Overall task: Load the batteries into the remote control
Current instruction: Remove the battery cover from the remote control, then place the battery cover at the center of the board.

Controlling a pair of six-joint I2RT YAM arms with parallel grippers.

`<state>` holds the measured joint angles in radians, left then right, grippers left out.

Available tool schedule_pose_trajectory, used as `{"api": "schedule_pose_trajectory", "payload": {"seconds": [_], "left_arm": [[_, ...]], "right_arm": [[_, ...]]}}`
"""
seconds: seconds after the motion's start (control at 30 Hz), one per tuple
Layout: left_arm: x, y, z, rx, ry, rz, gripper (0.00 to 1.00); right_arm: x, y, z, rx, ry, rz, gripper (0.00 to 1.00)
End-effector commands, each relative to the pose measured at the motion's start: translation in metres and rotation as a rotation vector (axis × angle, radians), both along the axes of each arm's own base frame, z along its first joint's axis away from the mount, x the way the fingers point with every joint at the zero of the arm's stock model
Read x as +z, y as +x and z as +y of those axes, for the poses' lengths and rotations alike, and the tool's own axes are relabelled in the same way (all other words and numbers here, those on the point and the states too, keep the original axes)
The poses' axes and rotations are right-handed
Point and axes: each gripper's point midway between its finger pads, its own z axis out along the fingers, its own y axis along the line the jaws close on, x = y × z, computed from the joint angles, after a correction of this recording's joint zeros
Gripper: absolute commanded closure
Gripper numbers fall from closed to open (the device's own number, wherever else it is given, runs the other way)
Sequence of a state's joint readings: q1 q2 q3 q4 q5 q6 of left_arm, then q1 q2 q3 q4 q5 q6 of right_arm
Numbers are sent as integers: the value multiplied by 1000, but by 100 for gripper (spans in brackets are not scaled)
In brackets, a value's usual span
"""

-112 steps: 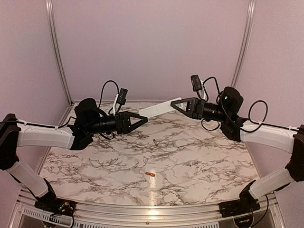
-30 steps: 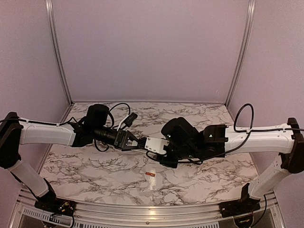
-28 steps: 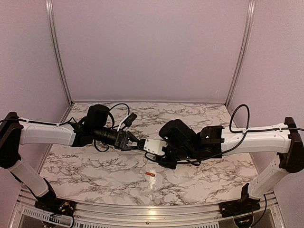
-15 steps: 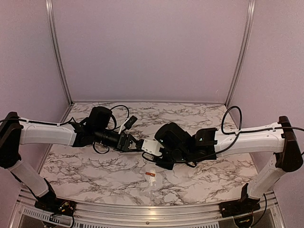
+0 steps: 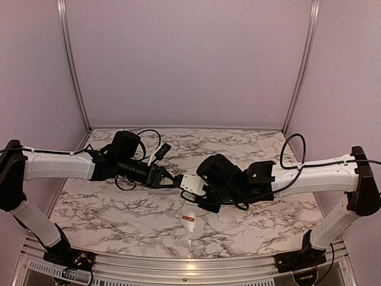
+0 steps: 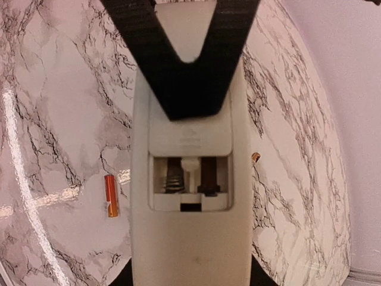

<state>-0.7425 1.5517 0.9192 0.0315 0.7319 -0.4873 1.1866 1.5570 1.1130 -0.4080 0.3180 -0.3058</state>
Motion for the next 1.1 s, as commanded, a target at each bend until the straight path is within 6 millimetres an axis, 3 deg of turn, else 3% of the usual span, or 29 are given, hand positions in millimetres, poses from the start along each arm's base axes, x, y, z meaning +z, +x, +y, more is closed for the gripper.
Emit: {"api": "schedule_pose_trajectory", "payload": {"seconds": [0.0,0.13,0.33,0.4,0.6,0.77,1.07], "left_arm": [[-31,17,26,111,134,37,59],[-24,18,25,104,110,23,64],[3,11,16,57,-4,-6,88],[7,9,16,46,-18,-8,93],[17,7,21,55,-39,-26,97],[23,21,35,118,-96,-1,100],[3,34,53,191,-170,95,99]], "right_arm": [[53,1,8,-5,168,-65,100],[51,1,7,-3,168,-60,100],[42,3,10,-10,143,-58,100],[39,6,9,-23,127,-66,100],[18,16,-1,-78,42,-70,100],[5,25,-17,-121,21,-48,100],[0,40,-45,-193,44,-18,100]]}}
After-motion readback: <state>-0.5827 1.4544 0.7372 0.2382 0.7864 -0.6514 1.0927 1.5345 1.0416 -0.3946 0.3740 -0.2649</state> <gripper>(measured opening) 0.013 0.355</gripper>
